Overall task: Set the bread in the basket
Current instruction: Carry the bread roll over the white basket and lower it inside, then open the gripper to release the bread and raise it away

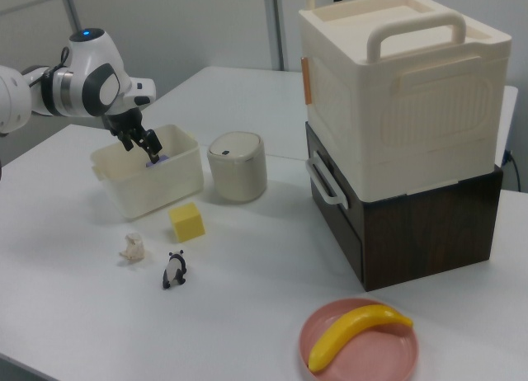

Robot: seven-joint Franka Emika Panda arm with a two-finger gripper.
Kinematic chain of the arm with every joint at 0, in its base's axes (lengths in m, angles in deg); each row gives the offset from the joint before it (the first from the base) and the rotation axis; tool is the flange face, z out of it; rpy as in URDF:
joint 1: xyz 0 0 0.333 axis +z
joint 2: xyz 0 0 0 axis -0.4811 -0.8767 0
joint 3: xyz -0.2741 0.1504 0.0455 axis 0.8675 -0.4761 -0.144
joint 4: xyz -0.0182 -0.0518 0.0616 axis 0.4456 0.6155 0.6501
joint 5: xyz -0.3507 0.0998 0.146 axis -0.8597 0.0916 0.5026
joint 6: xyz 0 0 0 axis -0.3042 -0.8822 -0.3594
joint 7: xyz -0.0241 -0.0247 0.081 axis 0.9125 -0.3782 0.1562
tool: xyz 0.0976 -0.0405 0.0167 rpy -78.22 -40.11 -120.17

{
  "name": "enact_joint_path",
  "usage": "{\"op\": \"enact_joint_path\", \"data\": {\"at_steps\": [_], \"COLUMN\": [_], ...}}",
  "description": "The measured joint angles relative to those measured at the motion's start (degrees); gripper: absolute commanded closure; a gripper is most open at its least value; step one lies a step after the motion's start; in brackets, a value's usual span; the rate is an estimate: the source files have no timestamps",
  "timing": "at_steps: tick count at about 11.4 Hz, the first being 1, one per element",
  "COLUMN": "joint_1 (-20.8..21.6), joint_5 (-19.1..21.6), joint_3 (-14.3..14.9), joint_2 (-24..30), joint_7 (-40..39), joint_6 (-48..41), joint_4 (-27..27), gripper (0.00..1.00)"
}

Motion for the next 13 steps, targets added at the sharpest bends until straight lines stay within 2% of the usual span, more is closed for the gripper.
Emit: {"op": "enact_joint_path", "data": {"at_steps": [3,5,9,13], "joint_1": [-0.3,-0.6,-4.0,-9.2], "joint_5": [0.0,0.0,-0.4,-3.8], "joint_3": [0.1,0.3,0.4,0.2], "joint_2": [0.4,2.7,11.5,18.3], "joint_7": [0.1,0.1,-3.1,-14.9], "joint_6": [0.0,-1.7,-20.7,-33.6], "joint_4": [-0.9,-1.1,-1.0,-0.2], "gripper": [0.00,0.00,0.00,0.00]}}
